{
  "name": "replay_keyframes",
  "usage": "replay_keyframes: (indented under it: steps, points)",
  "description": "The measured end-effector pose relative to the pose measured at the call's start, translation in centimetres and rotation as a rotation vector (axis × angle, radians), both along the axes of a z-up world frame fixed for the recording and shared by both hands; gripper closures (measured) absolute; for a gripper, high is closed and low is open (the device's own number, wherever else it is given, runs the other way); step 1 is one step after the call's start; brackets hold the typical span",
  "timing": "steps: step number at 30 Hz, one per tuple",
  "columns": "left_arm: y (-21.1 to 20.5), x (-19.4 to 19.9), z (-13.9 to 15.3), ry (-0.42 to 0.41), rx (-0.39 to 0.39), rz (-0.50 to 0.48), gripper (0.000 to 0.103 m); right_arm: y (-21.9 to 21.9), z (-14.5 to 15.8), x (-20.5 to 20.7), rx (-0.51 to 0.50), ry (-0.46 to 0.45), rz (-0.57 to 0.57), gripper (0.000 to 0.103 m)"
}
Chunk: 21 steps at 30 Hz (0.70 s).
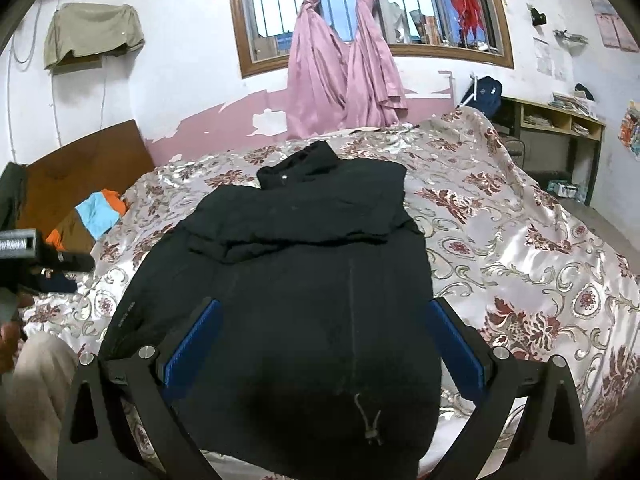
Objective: Fold large clothes
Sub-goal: 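Grasp the jacket hem with both grippers and lift it toward the collar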
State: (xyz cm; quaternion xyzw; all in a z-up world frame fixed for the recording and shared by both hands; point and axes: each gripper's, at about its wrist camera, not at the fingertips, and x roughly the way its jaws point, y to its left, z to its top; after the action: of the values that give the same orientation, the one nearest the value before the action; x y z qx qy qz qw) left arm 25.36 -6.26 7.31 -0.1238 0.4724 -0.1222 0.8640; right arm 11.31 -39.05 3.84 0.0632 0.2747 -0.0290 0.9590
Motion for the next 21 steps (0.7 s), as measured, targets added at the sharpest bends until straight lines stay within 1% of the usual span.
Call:
replay_keyframes:
  steps: [2, 3, 6, 7, 9, 12, 14, 17, 19, 21]
  points:
    - [0.1, 1.4, 0.5, -0.016, 0.008, 0.003, 0.0, -0.5, 0.4, 1.1, -0.022, 0.003, -0.005, 0.003]
    - [0.5, 2.5, 0.6, -0.009, 0.005, 0.012, 0.0, -0.7, 0.6, 1.9, -0.035, 0.006, -0.009, 0.003]
    - [1.6, 4.9, 0.3, 0.031, -0.069, 0.056, 0.0, -1.4, 1.2, 3.7, -0.025, 0.048, -0.017, 0.003]
    - [2.3, 6.3, -0.1, 0.042, -0.086, 0.083, 0.0, -1.7, 1.4, 4.3, -0.013, 0.054, -0.015, 0.003]
    - [2.6, 8.3, -0.7, 0.058, -0.074, 0.1, 0.0, -2.1, 1.6, 5.4, -0.009, 0.078, -0.006, 0.003]
    - [3.0, 12.8, -2.1, 0.081, -0.049, 0.093, 0.0, -3.1, 1.2, 8.0, -0.014, 0.125, 0.006, 0.003]
    - [3.0, 15.5, -2.3, 0.052, -0.033, 0.084, 0.0, -3.9, 1.0, 10.0, -0.02, 0.131, 0.001, 0.003]
    - [2.4, 19.9, -2.5, -0.072, 0.015, 0.088, 0.0, -5.1, 0.6, 14.2, -0.006, 0.117, -0.004, 0.003]
    - [1.7, 23.6, -2.7, -0.115, 0.019, 0.082, 0.0, -5.7, 0.4, 18.3, 0.011, 0.128, -0.011, 0.003]
    - [0.8, 26.8, -2.6, -0.143, 0.013, 0.058, 0.0, -6.0, 0.6, 22.7, 0.053, 0.119, 0.009, 0.003]
